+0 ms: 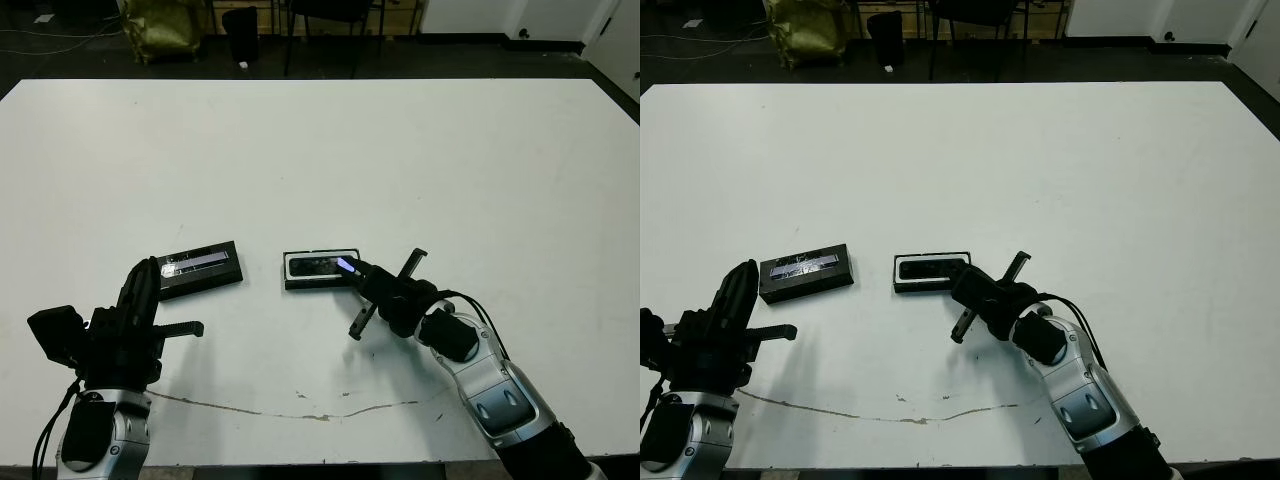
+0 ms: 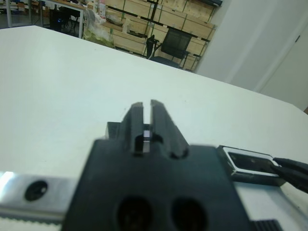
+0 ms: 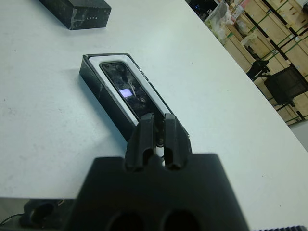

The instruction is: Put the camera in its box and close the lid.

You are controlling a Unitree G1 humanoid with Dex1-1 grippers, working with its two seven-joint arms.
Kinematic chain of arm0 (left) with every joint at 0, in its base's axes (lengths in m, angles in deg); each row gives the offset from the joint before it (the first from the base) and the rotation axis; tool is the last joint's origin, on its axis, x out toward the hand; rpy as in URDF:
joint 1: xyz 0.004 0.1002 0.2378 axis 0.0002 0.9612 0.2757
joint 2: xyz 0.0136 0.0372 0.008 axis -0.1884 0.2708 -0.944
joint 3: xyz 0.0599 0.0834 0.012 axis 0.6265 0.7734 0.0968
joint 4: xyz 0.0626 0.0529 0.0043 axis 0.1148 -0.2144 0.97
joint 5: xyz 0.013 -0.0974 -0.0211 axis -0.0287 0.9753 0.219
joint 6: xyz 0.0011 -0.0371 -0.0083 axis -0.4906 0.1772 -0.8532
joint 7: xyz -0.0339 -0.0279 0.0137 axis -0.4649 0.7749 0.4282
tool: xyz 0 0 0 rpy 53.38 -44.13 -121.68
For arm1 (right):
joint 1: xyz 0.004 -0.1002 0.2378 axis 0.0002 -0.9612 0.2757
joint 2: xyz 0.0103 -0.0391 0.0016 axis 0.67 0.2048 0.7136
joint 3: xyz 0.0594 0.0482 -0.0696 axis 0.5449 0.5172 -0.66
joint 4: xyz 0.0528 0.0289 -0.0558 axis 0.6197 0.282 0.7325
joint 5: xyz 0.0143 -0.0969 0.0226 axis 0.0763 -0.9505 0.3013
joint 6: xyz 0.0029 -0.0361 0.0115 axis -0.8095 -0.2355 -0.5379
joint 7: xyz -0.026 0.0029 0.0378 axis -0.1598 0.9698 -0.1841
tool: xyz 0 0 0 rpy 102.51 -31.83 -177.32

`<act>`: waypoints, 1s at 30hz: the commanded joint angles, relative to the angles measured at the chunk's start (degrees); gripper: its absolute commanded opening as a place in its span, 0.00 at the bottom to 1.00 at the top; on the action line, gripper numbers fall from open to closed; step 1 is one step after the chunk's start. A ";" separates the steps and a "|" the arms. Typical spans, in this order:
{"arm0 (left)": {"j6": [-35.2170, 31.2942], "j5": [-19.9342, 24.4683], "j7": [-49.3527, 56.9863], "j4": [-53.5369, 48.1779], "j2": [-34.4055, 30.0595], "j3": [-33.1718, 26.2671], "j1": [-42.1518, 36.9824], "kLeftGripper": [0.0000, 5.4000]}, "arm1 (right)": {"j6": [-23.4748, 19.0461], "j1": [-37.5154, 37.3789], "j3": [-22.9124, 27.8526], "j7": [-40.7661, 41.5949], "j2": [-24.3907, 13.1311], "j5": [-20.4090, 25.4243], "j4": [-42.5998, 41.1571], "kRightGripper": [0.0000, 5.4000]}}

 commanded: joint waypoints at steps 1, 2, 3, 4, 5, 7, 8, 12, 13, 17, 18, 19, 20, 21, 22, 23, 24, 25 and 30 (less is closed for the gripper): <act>-0.57 -0.11 -0.07 0.83 -0.23 -0.24 0.47 0.00 | -1.23 -0.53 -0.59 1.22 -1.01 -0.34 1.22 0.00; -0.59 -0.05 -0.10 0.91 -0.22 -0.25 0.38 0.00 | -1.21 -0.52 -0.58 1.33 -1.11 -0.28 1.24 0.00; -0.56 -0.01 -0.12 1.00 -0.20 -0.27 0.28 0.00 | -1.40 -0.49 -0.60 1.49 -1.19 -0.30 1.14 0.00; -0.55 -0.15 -0.08 1.02 -0.21 -0.23 0.24 0.00 | -1.57 -0.46 -0.57 1.67 -1.26 -0.22 1.02 0.00; -0.71 -0.21 0.06 0.88 -0.18 -0.19 0.22 0.00 | -2.01 -0.46 -0.55 1.82 -1.29 -0.26 0.72 0.00; -0.96 -0.11 0.18 0.66 -0.12 -0.16 0.20 0.00 | -3.02 -0.50 -0.39 2.11 -1.28 -0.22 -0.09 0.00; -1.11 -0.01 0.29 0.55 -0.05 -0.17 0.18 0.00 | -3.68 -0.63 -0.18 2.19 -1.18 -0.05 -0.73 0.00; -1.03 0.09 0.02 0.42 -0.28 -0.28 0.16 0.00 | -6.35 -1.05 2.31 3.37 -0.75 3.33 -4.97 0.00; -1.23 0.25 0.02 0.27 -0.34 -0.36 0.17 0.00 | -6.86 -1.28 3.72 3.83 -0.28 5.57 -6.14 0.00; -1.15 -0.35 0.30 0.11 -0.63 -0.62 0.19 0.00 | -7.77 -2.47 9.99 4.86 1.25 15.50 -11.62 0.00; -1.19 -0.29 0.26 0.13 -0.67 -0.71 0.12 0.00 | -6.87 -2.87 11.95 4.95 1.88 18.64 -12.75 0.00; -1.24 -0.15 0.22 0.15 -0.65 -0.80 0.05 0.00 | -6.57 -3.16 13.51 4.85 2.30 21.14 -13.81 0.00; -1.08 -0.06 0.05 0.26 -0.66 -0.85 -0.02 0.00 | -6.72 -3.32 14.96 4.78 2.56 23.43 -14.94 0.00; -1.13 0.24 -0.08 0.31 -0.61 -0.94 -0.10 0.00 | -7.18 -3.38 16.29 4.58 2.69 25.45 -16.13 0.00; -1.08 0.38 -0.25 0.38 -0.64 -0.97 -0.17 0.00 | -8.46 -3.32 17.77 4.25 2.67 27.65 -17.60 0.00; -1.11 0.47 -0.34 0.39 -0.68 -1.00 -0.22 0.00 | -9.28 -3.24 18.86 4.04 2.48 29.38 -18.63 0.00; -1.30 0.35 -0.23 0.29 -0.72 -0.98 -0.25 0.00 | -10.63 -3.14 20.18 3.74 1.99 31.07 -19.96 0.00; -1.20 0.34 -0.39 0.38 -0.83 -1.03 -0.28 0.00 | -11.33 -3.07 21.57 3.57 1.58 32.73 -20.94 0.00; -1.24 0.07 -0.25 -0.16 -1.16 -1.64 -0.22 0.00 | -15.31 -2.60 28.35 2.57 -0.98 39.54 -22.53 0.00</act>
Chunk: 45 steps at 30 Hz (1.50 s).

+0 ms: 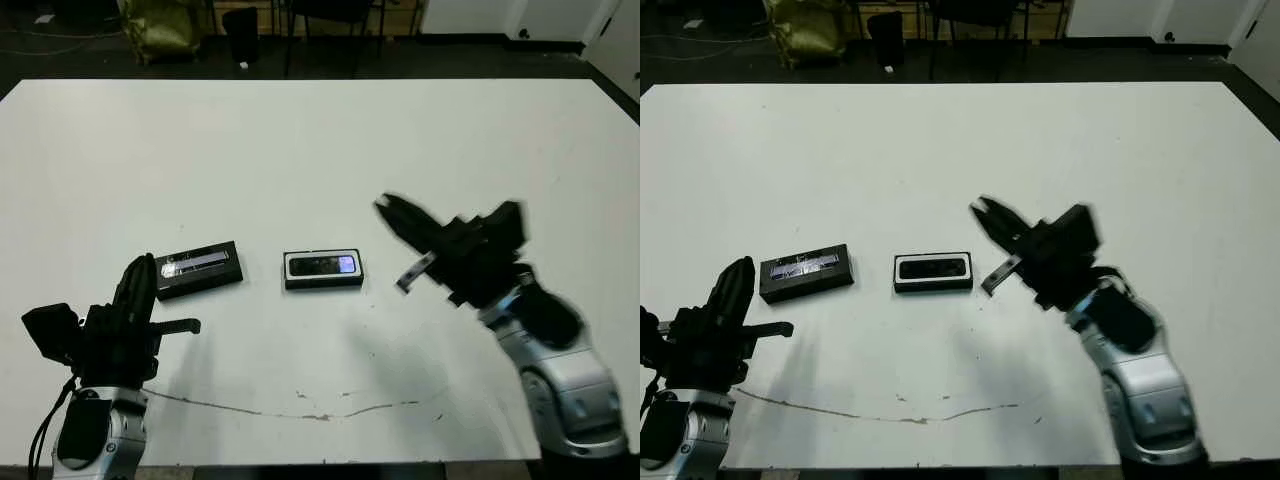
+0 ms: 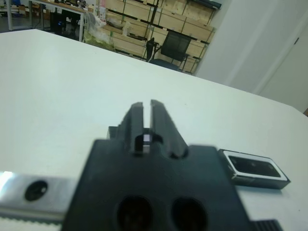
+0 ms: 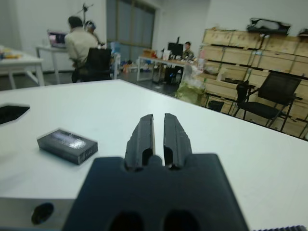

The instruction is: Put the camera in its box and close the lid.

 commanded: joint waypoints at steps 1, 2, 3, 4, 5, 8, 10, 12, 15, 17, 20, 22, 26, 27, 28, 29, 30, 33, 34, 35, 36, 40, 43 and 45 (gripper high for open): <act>-0.97 -0.40 0.06 -0.03 -1.04 -0.80 0.35 0.00 | -3.03 -0.09 3.68 -0.75 -2.74 2.61 0.59 0.00; -0.78 -0.24 -0.28 0.03 -1.39 -1.21 0.18 0.00 | -2.22 -0.35 4.28 -0.78 -3.72 1.87 1.63 0.00; -0.72 -0.06 -0.57 0.07 -1.68 -1.57 0.03 0.00 | -1.41 -0.56 4.63 -0.72 -4.48 1.25 2.55 0.00; -1.19 0.01 -0.66 -0.21 -2.16 -2.00 -0.10 0.00 | -0.29 -0.91 4.86 -0.65 -5.18 0.43 3.63 0.00; -1.83 0.18 -0.80 -0.61 -2.79 -2.52 -0.25 0.00 | 1.52 -1.36 4.98 -0.40 -5.92 -0.67 4.96 0.00; -2.70 0.01 -1.98 -1.22 -5.66 -4.18 -0.82 0.00 | 8.73 -2.56 4.57 -0.36 -7.49 -5.13 8.31 0.00; -3.31 -0.41 -3.95 -0.95 -9.30 -5.94 -1.79 0.00 | 15.27 -3.04 4.33 -0.88 -8.44 -9.16 11.09 0.00; -5.22 0.18 -5.99 -1.02 -13.08 -7.80 -2.77 0.00 | 19.44 -3.21 4.73 -0.88 -8.83 -10.70 13.57 0.00; -6.28 0.07 -10.95 -0.25 -20.04 -10.06 -4.76 0.00 | 18.56 -3.62 6.20 -0.44 -8.62 -7.89 15.27 0.00; -6.75 -0.55 -13.41 0.52 -23.73 -10.90 -6.18 0.00 | 16.03 -3.88 7.06 0.12 -8.19 -4.48 15.74 0.00; -9.54 -1.85 -14.27 0.70 -27.44 -11.12 -8.40 0.00 | 10.02 -5.63 8.05 -4.42 -5.15 -0.74 13.60 0.00; -11.02 -2.34 -14.44 0.91 -28.63 -10.78 -9.83 0.00 | 6.35 -7.90 8.02 -9.42 -1.58 0.90 10.42 0.00; -14.79 -3.88 -13.63 0.30 -29.54 -9.55 -12.02 0.00 | 3.39 -12.01 6.65 -15.39 3.80 2.39 5.32 0.00; -15.89 -3.98 -13.58 0.20 -29.59 -9.27 -12.60 0.00 | 1.73 -12.83 6.21 -17.01 4.54 2.42 3.51 0.00; -16.68 -4.16 -13.69 0.27 -29.66 -8.91 -13.13 0.00 | 0.22 -13.54 5.83 -18.38 4.97 2.35 1.85 0.00; -17.09 -4.46 -13.97 0.44 -29.78 -8.49 -13.59 0.00 | -0.71 -14.14 5.54 -19.26 5.13 2.18 0.55 0.00; -17.42 -4.68 -14.39 0.81 -29.93 -8.04 -14.08 0.00 | -1.66 -14.58 5.46 -19.99 5.27 2.32 -0.52 0.00; -17.83 -4.63 -16.13 2.27 -30.43 -7.10 -15.33 0.00 | -2.88 -15.19 5.76 -20.40 5.06 3.22 -2.21 0.00; -17.20 -4.71 -17.01 3.14 -30.68 -6.81 -15.70 0.00 | -2.62 -15.39 5.86 -20.01 4.94 3.59 -2.36 0.00; -16.58 -4.81 -17.93 4.10 -30.97 -6.55 -16.12 0.00 | -2.51 -15.60 5.87 -19.79 4.85 3.78 -2.63 0.00; -16.16 -4.90 -18.85 4.99 -31.33 -6.33 -16.53 0.00 | -2.07 -15.77 5.85 -19.40 4.80 3.96 -2.63 0.00; -15.36 -3.22 -29.43 10.64 -37.67 -4.80 -20.31 0.04 | -2.99 -15.96 5.90 -19.27 4.40 5.16 -3.69 0.00; -16.44 -1.91 -41.21 15.34 -45.66 -1.65 -25.59 0.16 | -2.14 -15.51 6.40 -18.19 4.27 6.23 -2.58 0.00; -14.61 -2.86 -47.48 18.43 -49.60 1.04 -28.97 0.24 | -2.70 -15.17 6.87 -18.43 4.23 6.82 -2.33 0.00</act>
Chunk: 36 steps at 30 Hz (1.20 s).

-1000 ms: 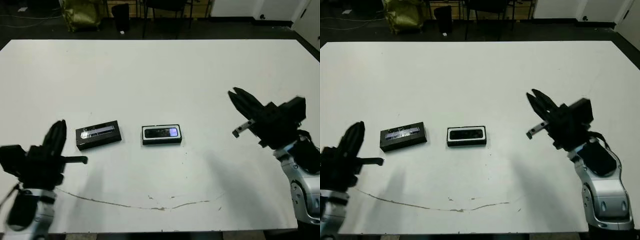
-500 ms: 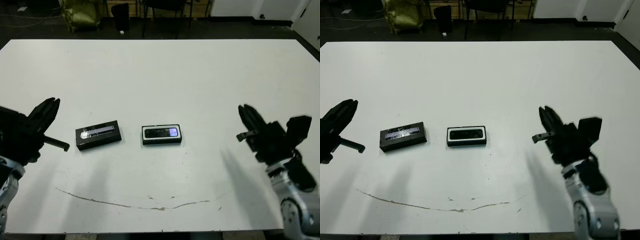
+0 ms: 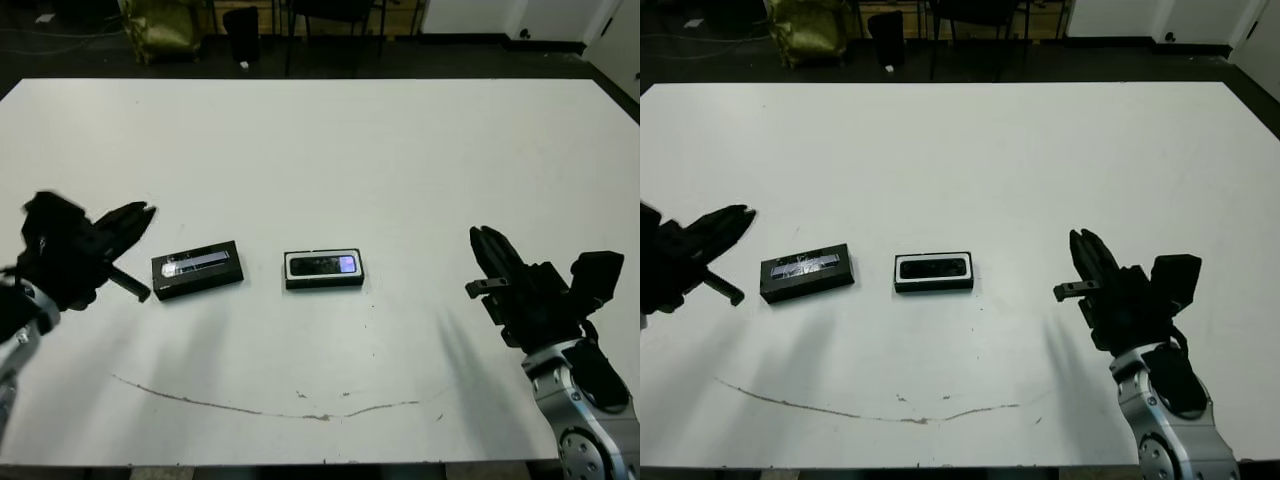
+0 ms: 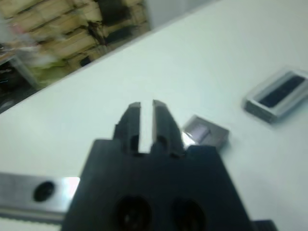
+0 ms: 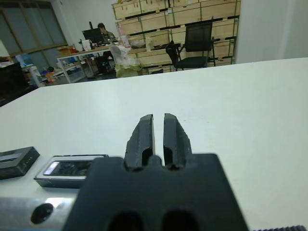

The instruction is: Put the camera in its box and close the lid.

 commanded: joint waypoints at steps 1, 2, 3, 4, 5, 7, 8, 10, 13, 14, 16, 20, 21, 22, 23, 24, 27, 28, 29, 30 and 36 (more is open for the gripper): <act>0.67 -1.28 -9.79 5.36 -6.55 5.08 -5.77 0.29 | -0.64 0.21 0.99 -0.02 -0.68 0.69 1.13 0.00; 0.64 -1.58 -12.27 6.82 -7.86 6.56 -7.83 0.33 | -0.19 0.23 1.05 0.16 -0.76 0.63 1.34 0.00; 0.97 -2.27 -14.92 8.68 -9.00 8.39 -10.26 0.37 | 0.38 0.23 1.06 0.34 -0.85 0.35 1.60 0.00; 1.13 -2.85 -17.34 10.55 -9.80 10.07 -12.54 0.41 | 0.52 0.22 1.05 0.31 -0.96 0.12 1.63 0.00; 1.73 -3.67 -19.72 12.63 -10.27 11.80 -14.92 0.46 | 0.59 0.27 1.21 0.55 -0.97 0.44 1.88 0.00; 2.50 -5.14 -23.96 16.23 -10.82 14.84 -19.18 0.54 | 0.41 0.43 1.63 0.95 -0.82 1.43 2.40 0.00; 3.31 -6.61 -26.13 18.21 -10.96 16.84 -21.63 0.59 | 0.24 0.48 1.75 0.93 -0.86 1.58 2.60 0.00; 3.84 -8.35 -29.48 21.57 -10.54 19.51 -25.34 0.67 | 0.60 0.43 1.86 1.23 -0.93 1.59 3.12 0.00; 7.11 -10.59 -33.65 26.78 -9.09 22.45 -29.67 0.81 | 1.46 0.18 1.80 2.00 -1.29 1.05 3.76 0.00; 8.56 -11.53 -34.99 28.71 -8.61 23.52 -31.07 0.85 | 1.30 0.06 1.72 1.86 -1.47 0.71 3.62 0.00; 10.51 -12.73 -37.32 32.53 -7.33 25.17 -33.62 0.94 | 1.33 -0.08 1.78 1.91 -1.65 0.49 3.80 0.00; 12.13 -14.52 -40.49 38.40 -5.16 27.32 -37.36 1.00 | 1.71 -0.33 2.07 1.86 -1.78 0.47 4.08 0.00; 12.55 -15.02 -40.94 39.41 -4.78 27.65 -37.97 1.00 | 1.55 -0.37 2.23 1.73 -1.71 0.70 4.12 0.00; 12.60 -15.42 -41.25 40.53 -4.32 27.88 -38.54 1.00 | 1.28 -0.42 2.43 1.51 -1.52 1.08 4.04 0.00; 12.80 -15.73 -41.55 41.63 -3.86 27.99 -39.01 1.00 | 0.94 -0.47 2.63 1.26 -1.34 1.45 3.92 0.00; 14.18 -16.15 -41.84 42.97 -3.37 28.07 -39.41 1.00 | 0.80 -0.59 2.72 1.19 -1.36 1.58 3.77 0.00; 16.28 -17.14 -41.97 45.65 -2.29 28.00 -40.04 1.00 | 0.71 -0.99 2.66 0.75 -1.75 0.88 3.36 0.00; 17.05 -17.22 -41.83 46.13 -2.04 27.75 -39.89 1.00 | 0.58 -1.09 2.68 0.53 -1.77 0.79 3.23 0.00; 18.03 -17.33 -41.85 46.55 -1.82 27.59 -39.74 1.00 | 0.59 -1.17 2.71 0.36 -1.66 0.82 3.22 0.00; 18.83 -17.41 -42.02 46.95 -1.63 27.49 -39.66 1.00 | 0.56 -1.22 2.72 0.15 -1.58 0.82 3.20 0.00; 18.03 -14.77 -43.71 48.96 0.15 25.60 -38.61 1.00 | 0.47 -1.36 2.60 -0.28 -1.52 0.91 3.54 0.00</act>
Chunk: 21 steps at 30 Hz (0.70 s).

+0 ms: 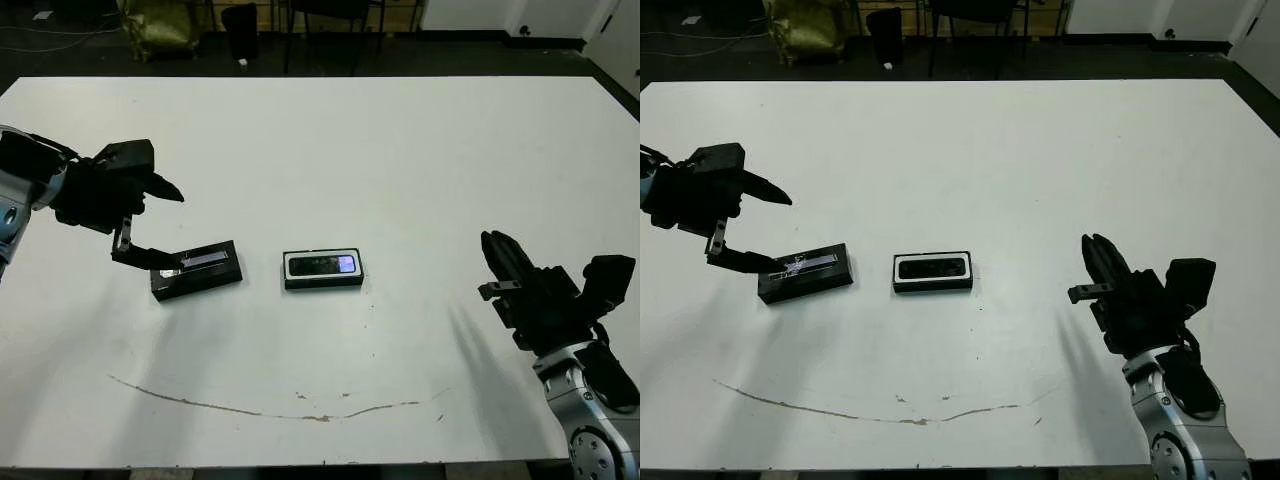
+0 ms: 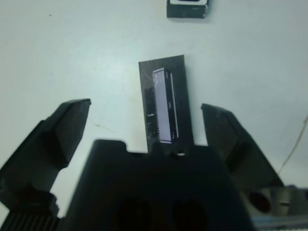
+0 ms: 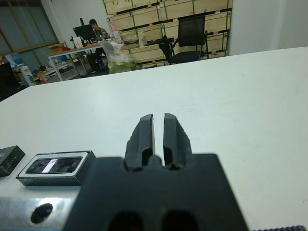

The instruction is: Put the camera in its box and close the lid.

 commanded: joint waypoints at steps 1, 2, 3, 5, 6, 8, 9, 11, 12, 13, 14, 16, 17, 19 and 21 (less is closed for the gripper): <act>-1.94 1.70 -1.23 2.55 1.71 -1.29 1.23 1.00 | -1.38 -0.90 0.29 -0.88 -0.29 -0.17 0.18 0.00; -2.75 1.95 -1.44 3.08 1.99 -1.45 1.23 1.00 | -1.78 -0.94 0.24 -1.07 -0.38 -0.15 0.01 0.00; -3.12 1.98 -1.46 3.26 2.13 -1.50 1.31 1.00 | -1.98 -0.99 0.25 -1.09 -0.39 0.04 -0.02 0.00; -3.61 1.59 -1.63 3.47 2.20 -1.27 1.21 1.00 | -2.12 -1.19 0.16 -1.26 -0.42 -0.03 -0.22 0.00; -3.31 1.04 -1.72 3.63 2.15 -0.89 1.05 1.00 | -1.75 -1.29 0.11 -1.06 -0.38 -0.12 -0.03 0.00; -2.14 -0.20 -1.66 3.82 2.01 -0.16 0.89 1.00 | -2.05 -1.44 0.06 -1.38 -0.27 -0.22 -0.16 0.00; -1.19 -0.76 -1.60 4.00 2.00 0.10 0.91 1.00 | -2.22 -1.53 0.03 -1.55 -0.24 -0.26 -0.28 0.00; 0.38 -1.69 -1.40 4.37 2.15 0.53 1.03 1.00 | -1.49 -1.82 -0.13 -1.17 -0.39 -0.58 -0.46 0.00; 0.86 -1.99 -1.31 4.57 2.26 0.62 1.07 1.00 | -0.23 -1.95 -0.24 -0.27 -0.55 -0.80 -0.05 0.00; 0.92 -2.29 -1.49 4.93 2.45 0.81 1.01 1.00 | -0.68 -1.97 -0.13 -0.38 -0.53 -0.48 -0.17 0.00; 1.04 -2.52 -1.70 5.29 2.61 0.97 0.93 1.00 | -1.20 -1.99 -0.06 -0.61 -0.53 -0.32 -0.35 0.00; 0.25 -2.97 -1.89 5.90 3.04 1.27 0.77 1.00 | -1.44 -1.93 0.08 -0.70 -0.42 -0.10 -0.10 0.00; -0.25 -3.33 -1.74 6.08 3.23 1.47 0.74 1.00 | -1.58 -1.87 0.17 -0.76 -0.33 0.11 0.02 0.00; 1.44 -4.41 -1.03 6.26 3.40 1.85 1.02 1.00 | -1.97 -1.86 0.30 -0.99 -0.11 0.57 0.04 0.00; 2.94 -5.13 -0.84 6.86 3.67 2.15 1.12 1.00 | -2.77 -1.98 0.26 -1.56 -0.09 0.65 -0.45 0.00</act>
